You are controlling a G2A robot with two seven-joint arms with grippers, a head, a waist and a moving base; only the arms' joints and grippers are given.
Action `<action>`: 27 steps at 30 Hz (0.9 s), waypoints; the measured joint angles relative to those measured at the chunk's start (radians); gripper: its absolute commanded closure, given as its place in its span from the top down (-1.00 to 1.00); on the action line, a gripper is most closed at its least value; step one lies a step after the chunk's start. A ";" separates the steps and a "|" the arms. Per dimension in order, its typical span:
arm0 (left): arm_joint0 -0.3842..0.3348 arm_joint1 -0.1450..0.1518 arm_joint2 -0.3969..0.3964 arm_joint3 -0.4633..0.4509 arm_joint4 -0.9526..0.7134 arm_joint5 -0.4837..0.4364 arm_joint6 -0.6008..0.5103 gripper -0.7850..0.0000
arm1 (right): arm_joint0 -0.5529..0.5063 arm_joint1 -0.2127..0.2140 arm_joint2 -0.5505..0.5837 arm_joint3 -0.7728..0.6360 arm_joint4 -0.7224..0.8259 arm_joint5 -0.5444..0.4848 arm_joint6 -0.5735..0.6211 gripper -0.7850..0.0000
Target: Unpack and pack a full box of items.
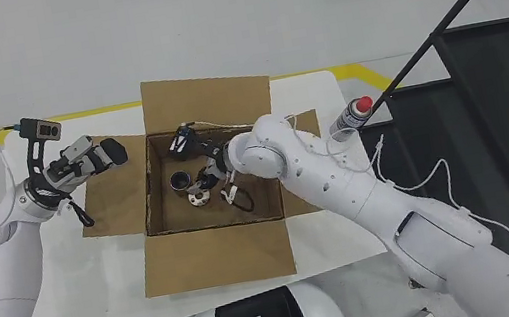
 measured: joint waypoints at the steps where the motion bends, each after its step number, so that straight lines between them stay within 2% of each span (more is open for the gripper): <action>1: 0.000 0.000 0.000 0.000 0.000 0.000 0.000 1.00 | 0.010 -0.012 -0.021 0.026 -0.004 -0.004 -0.010 1.00; 5: 0.000 0.000 0.000 0.000 0.000 0.000 0.000 1.00 | 0.044 -0.068 -0.106 0.131 -0.019 -0.018 -0.067 1.00; 11: 0.000 0.000 0.000 0.000 0.000 0.000 0.000 1.00 | 0.072 -0.127 -0.160 0.232 -0.029 -0.057 -0.189 1.00; 20: 0.000 0.000 0.000 0.000 0.000 0.000 0.000 1.00 | 0.121 -0.208 -0.212 0.387 -0.057 -0.051 -0.237 0.97; 22: 0.000 0.000 0.000 0.000 0.000 0.000 0.000 1.00 | 0.128 -0.222 -0.215 0.413 -0.056 -0.058 -0.250 -0.44; 23: 0.000 0.000 0.000 0.000 0.000 0.000 0.000 1.00 | 0.132 -0.230 -0.216 0.430 -0.055 -0.062 -0.260 -0.96; 27: 0.000 0.000 0.000 0.000 0.000 0.000 0.000 1.00 | 0.145 -0.253 -0.217 0.486 -0.052 -0.079 -0.285 -1.00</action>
